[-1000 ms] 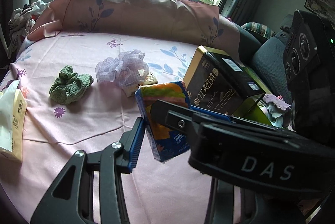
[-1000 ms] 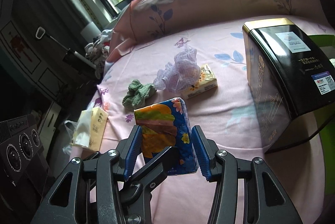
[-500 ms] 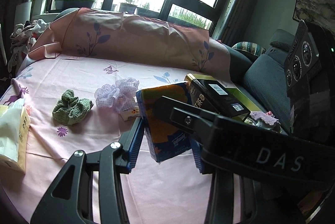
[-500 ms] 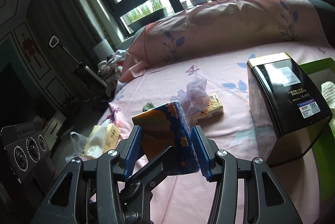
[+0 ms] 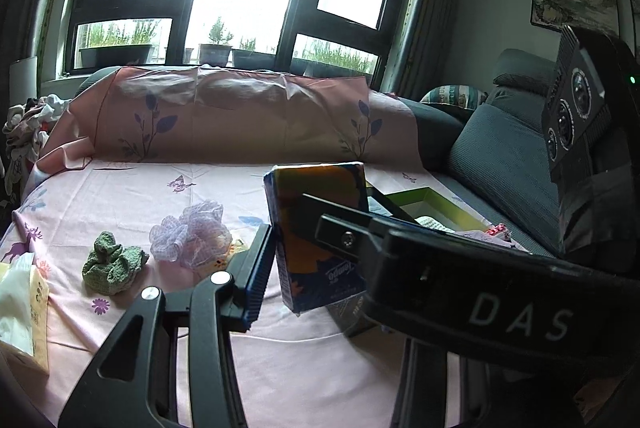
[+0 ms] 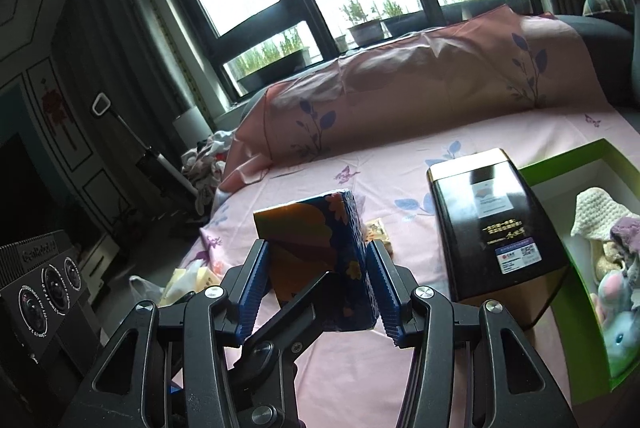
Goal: Organize soft objects
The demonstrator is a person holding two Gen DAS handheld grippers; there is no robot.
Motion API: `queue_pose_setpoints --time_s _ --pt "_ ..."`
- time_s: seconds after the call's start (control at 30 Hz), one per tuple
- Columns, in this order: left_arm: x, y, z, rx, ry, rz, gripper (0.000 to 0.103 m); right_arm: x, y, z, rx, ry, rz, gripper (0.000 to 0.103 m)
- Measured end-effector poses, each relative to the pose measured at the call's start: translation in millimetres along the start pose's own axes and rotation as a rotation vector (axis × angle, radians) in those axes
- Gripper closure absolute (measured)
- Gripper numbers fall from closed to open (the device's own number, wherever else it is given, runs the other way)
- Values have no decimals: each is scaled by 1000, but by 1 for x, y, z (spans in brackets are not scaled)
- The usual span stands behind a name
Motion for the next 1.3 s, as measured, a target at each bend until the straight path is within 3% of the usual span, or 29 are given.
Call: queue_pose_setpoints --time_s 0.2,0.43,0.73,0.87,1.0,1.17,1.3 --pt "65 -37 -5 -43 -106 50 62 69 33 -8 80 -129 36 50" --pt "134 -98 4 -188 -186 62 62 154 55 -6 73 -271 83 50" --pt "183 -168 31 -364 -271 65 61 244 65 20 118 -492 116 50" --pt "187 -188 46 -431 -268 44 60 263 61 37 106 -572 121 50" --pt "185 -191 49 -442 -269 35 58 268 58 41 100 -594 123 50" --pt "176 -177 42 -425 -262 13 37 261 63 37 116 -577 164 50" --pt "163 -148 25 -376 -218 39 24 255 73 37 115 -541 236 41"
Point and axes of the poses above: each gripper's, at about its wrist camera, not at the fingertips, and y roughly against the way its jaws point, x to its right, z to its underside, the point moved 6 cm from there along -y, roughly the way its jaws point, and after that the axes turned 15 degrees about y, right-handed, at the moved point
